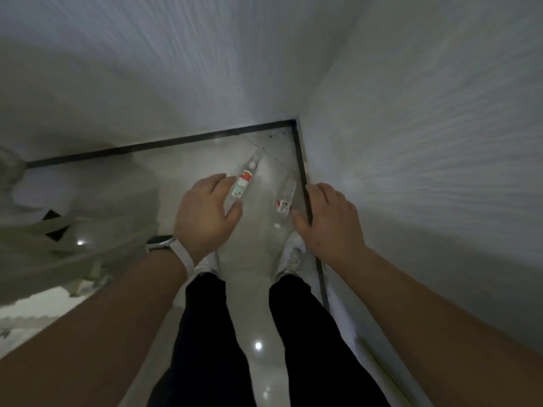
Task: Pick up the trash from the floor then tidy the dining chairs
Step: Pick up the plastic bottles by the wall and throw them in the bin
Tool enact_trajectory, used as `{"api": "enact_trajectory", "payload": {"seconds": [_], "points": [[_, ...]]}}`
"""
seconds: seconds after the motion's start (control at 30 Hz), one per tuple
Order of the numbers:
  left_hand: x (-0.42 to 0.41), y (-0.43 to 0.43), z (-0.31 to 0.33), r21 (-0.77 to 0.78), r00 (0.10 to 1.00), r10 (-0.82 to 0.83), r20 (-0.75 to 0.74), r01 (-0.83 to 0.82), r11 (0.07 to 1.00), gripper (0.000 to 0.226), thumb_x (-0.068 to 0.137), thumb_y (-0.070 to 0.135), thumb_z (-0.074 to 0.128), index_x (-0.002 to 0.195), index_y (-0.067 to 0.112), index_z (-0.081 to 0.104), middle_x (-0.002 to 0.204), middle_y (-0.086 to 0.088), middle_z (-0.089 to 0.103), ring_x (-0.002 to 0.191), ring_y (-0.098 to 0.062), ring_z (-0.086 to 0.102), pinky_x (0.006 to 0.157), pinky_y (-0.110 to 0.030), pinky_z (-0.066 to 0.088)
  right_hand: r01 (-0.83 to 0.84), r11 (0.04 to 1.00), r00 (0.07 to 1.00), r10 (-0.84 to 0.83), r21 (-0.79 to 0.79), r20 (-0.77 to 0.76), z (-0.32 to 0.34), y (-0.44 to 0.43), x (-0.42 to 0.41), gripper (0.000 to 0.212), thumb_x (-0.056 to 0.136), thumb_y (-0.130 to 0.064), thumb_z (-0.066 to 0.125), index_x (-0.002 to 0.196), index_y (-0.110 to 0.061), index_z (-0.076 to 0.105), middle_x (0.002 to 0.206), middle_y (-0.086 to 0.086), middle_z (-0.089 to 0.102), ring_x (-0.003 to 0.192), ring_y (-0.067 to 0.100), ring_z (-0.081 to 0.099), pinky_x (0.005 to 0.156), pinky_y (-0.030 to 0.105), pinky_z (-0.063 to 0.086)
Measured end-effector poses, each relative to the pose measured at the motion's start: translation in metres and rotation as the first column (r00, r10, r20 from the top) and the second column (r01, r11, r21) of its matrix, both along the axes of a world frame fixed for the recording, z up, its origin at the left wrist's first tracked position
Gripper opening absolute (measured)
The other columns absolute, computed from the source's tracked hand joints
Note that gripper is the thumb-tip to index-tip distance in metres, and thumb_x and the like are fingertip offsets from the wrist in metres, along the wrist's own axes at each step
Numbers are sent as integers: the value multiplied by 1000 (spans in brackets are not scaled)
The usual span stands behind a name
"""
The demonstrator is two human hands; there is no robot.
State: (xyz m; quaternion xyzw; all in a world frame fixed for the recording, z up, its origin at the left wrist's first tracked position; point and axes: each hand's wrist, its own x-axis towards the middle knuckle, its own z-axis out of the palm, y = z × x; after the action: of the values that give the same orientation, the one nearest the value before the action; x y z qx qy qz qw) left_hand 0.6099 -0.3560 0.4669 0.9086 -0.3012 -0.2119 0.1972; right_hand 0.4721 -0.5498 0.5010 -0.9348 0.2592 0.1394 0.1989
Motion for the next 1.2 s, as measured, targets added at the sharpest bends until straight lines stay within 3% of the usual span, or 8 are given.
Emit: {"api": "enact_trajectory", "payload": {"seconds": [0.23, 0.4, 0.53, 0.7, 0.83, 0.93, 1.13, 1.2], "points": [[27, -16, -170, 41, 981, 114, -160, -109, 993, 69, 90, 47, 57, 147, 11, 41, 143, -13, 51, 128, -33, 49, 105, -46, 41, 266, 934, 962, -239, 237, -136, -165, -16, 2, 72, 93, -40, 60, 152, -15, 28, 145, 8, 42, 128, 26, 42, 103, 38, 36], [31, -24, -304, 65, 933, 217, -287, -207, 976, 79, 87, 43, 70, 152, 19, 31, 147, -6, 48, 132, -24, 46, 108, -42, 39, 455, 808, 889, -436, 374, -141, -304, -18, 1, 71, 88, -36, 69, 147, -23, 32, 121, -16, 40, 107, -4, 39, 96, 21, 36], [34, -29, -393, 45, 908, 223, -355, -222, 974, 90, 80, 49, 76, 152, 24, 28, 144, -4, 48, 129, -19, 48, 105, -37, 41, 519, 745, 849, -505, 419, -155, -410, -15, -8, 86, 74, -54, 69, 147, -27, 33, 136, -6, 50, 119, 10, 52, 102, 36, 47], [39, -42, -480, 56, 932, 191, -308, -183, 982, 96, 76, 52, 78, 152, 21, 29, 144, -9, 45, 130, -27, 46, 108, -42, 40, 612, 667, 773, -618, 424, -142, -505, -19, -9, 83, 72, -52, 73, 143, -26, 39, 130, -2, 55, 107, 7, 60, 89, 32, 55], [44, -54, -521, 92, 953, 190, -236, -173, 981, 95, 77, 50, 78, 153, 21, 27, 143, -11, 46, 128, -31, 47, 102, -41, 40, 677, 618, 703, -704, 399, -104, -557, -20, -6, 99, 70, -46, 80, 151, -22, 27, 142, 2, 45, 123, 18, 52, 98, 27, 48], [48, -57, -533, 124, 967, 157, -201, -134, 983, 95, 78, 51, 75, 153, 24, 23, 142, -11, 48, 124, -33, 52, 98, -44, 43, 696, 588, 678, -728, 413, -106, -576, -21, -7, 99, 75, -31, 82, 153, -23, 22, 140, 0, 46, 104, 1, 59, 64, -4, 39], [52, -62, -522, 171, 970, 111, -215, -74, 982, 89, 80, 47, 74, 152, 27, 25, 134, -10, 55, 114, -35, 58, 88, -38, 44, 692, 596, 692, -708, 409, -138, -567, -23, -4, 88, 74, -26, 78, 148, -24, 29, 121, 0, 57, 85, 2, 61, 60, 2, 39], [51, -63, -506, 118, 946, 149, -289, -119, 986, 86, 80, 43, 76, 150, 26, 27, 130, -5, 57, 108, -29, 59, 84, -31, 40, 661, 605, 713, -691, 443, -121, -550, -22, -4, 85, 76, -23, 78, 147, -22, 30, 123, 0, 57, 97, 10, 60, 75, 12, 48]]}}
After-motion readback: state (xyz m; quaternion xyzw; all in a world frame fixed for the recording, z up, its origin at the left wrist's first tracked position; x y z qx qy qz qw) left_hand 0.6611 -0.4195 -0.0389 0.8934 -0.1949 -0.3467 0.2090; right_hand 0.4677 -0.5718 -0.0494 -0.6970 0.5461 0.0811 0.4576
